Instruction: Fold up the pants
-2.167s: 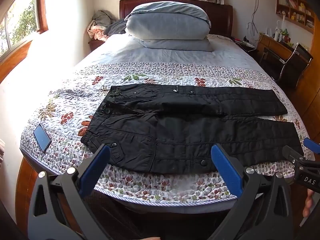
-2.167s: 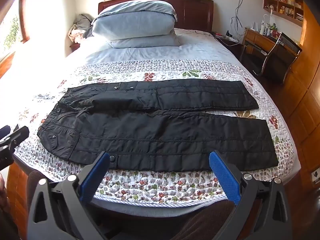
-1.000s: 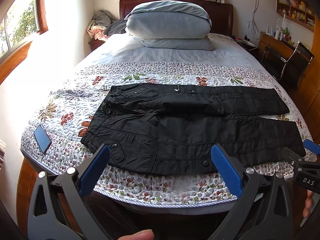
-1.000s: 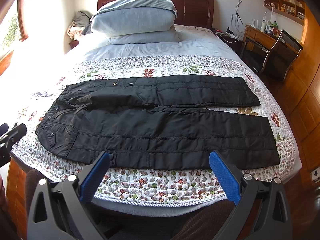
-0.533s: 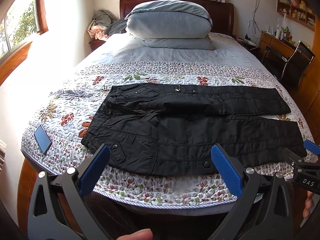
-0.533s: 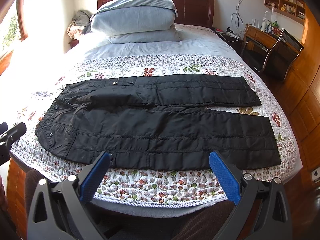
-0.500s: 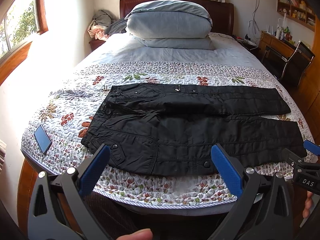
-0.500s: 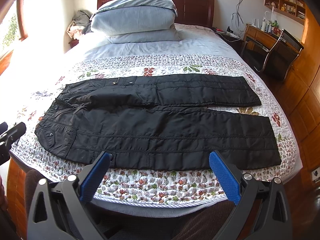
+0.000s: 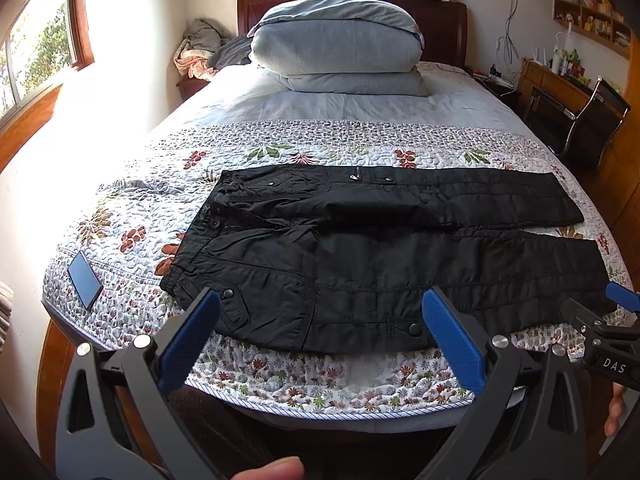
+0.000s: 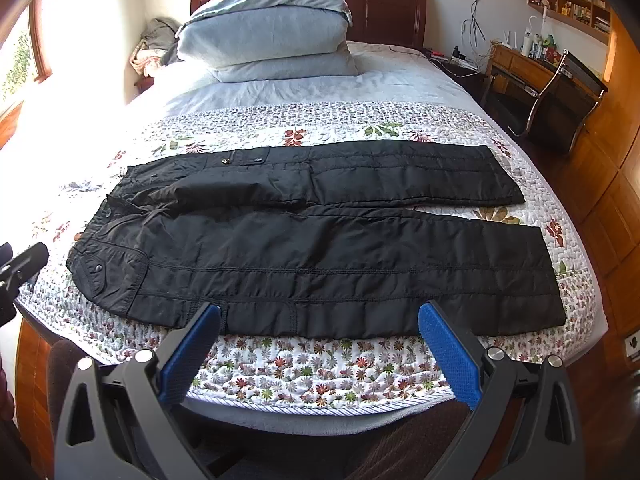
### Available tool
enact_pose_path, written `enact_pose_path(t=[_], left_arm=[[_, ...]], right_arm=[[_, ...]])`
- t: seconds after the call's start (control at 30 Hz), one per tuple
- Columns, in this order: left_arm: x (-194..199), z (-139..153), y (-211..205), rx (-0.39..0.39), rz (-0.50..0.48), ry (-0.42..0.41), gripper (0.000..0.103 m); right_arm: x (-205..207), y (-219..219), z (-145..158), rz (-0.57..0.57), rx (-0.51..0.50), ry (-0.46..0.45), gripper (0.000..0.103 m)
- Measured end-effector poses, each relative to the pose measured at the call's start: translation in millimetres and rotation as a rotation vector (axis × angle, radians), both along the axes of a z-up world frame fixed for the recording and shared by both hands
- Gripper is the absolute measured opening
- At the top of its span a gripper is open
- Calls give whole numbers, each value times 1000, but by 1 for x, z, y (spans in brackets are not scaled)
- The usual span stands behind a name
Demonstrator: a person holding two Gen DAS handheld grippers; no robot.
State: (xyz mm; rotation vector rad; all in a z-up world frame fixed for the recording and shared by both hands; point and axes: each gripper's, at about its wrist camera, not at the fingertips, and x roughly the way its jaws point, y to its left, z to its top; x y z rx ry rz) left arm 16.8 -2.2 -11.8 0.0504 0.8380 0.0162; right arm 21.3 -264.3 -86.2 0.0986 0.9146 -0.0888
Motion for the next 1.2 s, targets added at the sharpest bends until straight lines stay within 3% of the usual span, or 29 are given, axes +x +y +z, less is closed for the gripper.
enact_pose_path(t=[0.37,0.43,0.47,0.53,0.6,0.73,0.9,0.97,1.03,1.13,1.2], left_arm=[[19,-16,-3,7,-4,34,101],[30,-22,0,-50,-55,51,101],[41,-28,4,-125,-112,83,101],[73,-48,20,-240,-147,205,101],[108,-63,48,-266,-76,251,101],[192,-86,125,-228,114,301,101],[297,-132,236,-369,347,488,101],[331,-154,264,-455,374,566,101],[357,-171,280,-482,389,602,101],[389,-190,283,-411,366,642,101],[404,-203,282,-410,352,674,101]], right_arm=[[14,-6,-20,-7,8,43,100],[20,-8,-26,-3,11,58,100],[23,-10,-29,0,9,65,100],[29,-13,-34,13,-7,78,100],[36,-18,-38,23,-40,88,100],[54,-28,-54,39,-128,127,100],[87,-40,-76,25,-266,166,100],[102,-46,-84,30,-264,180,100],[114,-48,-91,41,-259,179,100],[133,-50,-101,64,-251,173,100],[142,-49,-106,82,-253,172,100]])
